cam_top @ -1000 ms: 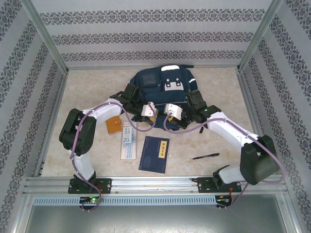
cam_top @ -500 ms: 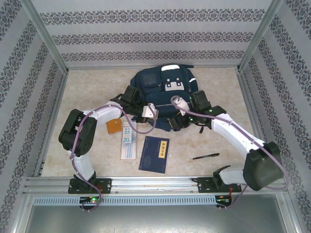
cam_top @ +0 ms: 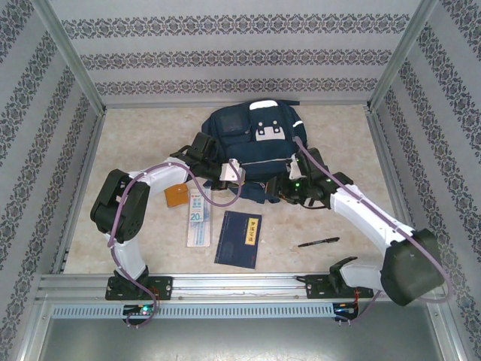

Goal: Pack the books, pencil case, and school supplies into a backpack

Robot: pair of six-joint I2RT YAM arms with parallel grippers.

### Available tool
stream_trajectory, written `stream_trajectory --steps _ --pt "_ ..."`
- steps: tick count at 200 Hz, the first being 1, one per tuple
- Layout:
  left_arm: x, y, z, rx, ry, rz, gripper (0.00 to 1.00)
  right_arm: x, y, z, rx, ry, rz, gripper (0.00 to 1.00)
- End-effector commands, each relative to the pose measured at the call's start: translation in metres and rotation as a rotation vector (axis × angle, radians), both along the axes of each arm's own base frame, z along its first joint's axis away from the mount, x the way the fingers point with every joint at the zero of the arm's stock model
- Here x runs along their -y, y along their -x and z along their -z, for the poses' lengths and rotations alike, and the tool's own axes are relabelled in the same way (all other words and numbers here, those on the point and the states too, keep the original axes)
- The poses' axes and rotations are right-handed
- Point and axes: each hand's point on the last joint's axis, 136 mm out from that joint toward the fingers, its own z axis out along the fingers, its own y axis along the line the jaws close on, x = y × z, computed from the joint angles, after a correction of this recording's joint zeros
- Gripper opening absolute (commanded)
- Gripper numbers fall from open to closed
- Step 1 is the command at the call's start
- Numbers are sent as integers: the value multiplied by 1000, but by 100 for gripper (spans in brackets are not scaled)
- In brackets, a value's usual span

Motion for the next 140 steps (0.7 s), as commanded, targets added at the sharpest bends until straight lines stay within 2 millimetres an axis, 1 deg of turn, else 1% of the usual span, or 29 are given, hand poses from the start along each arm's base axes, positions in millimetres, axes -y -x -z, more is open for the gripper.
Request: stream_trajectory --steps 1,28,41,55,72,86,101,116,127,140 --pt "10 3 -28 57 77 39 0 -6 -6 3 37 27 -68 40" --pt "9 5 -26 47 73 41 0 -14 -11 11 39 44 -121 40" --pt "9 5 -26 46 74 42 0 -14 -16 15 48 57 -121 40" --pt "9 5 -25 45 73 43 0 -19 -20 15 57 42 -134 40" --pt "8 5 -25 49 69 44 0 -26 -24 13 64 31 -156 38" --pt "8 5 -25 49 65 45 0 -29 -26 12 65 26 -165 31" --pt "8 4 -25 52 64 44 0 -28 -27 13 62 32 -164 13" --pt "7 4 -26 56 63 42 0 -25 -27 15 54 37 -154 0" --pt "7 2 -26 63 56 37 0 -18 -26 17 40 47 -144 0" --pt "6 0 -28 74 51 36 0 -1 -24 21 14 85 -114 0"
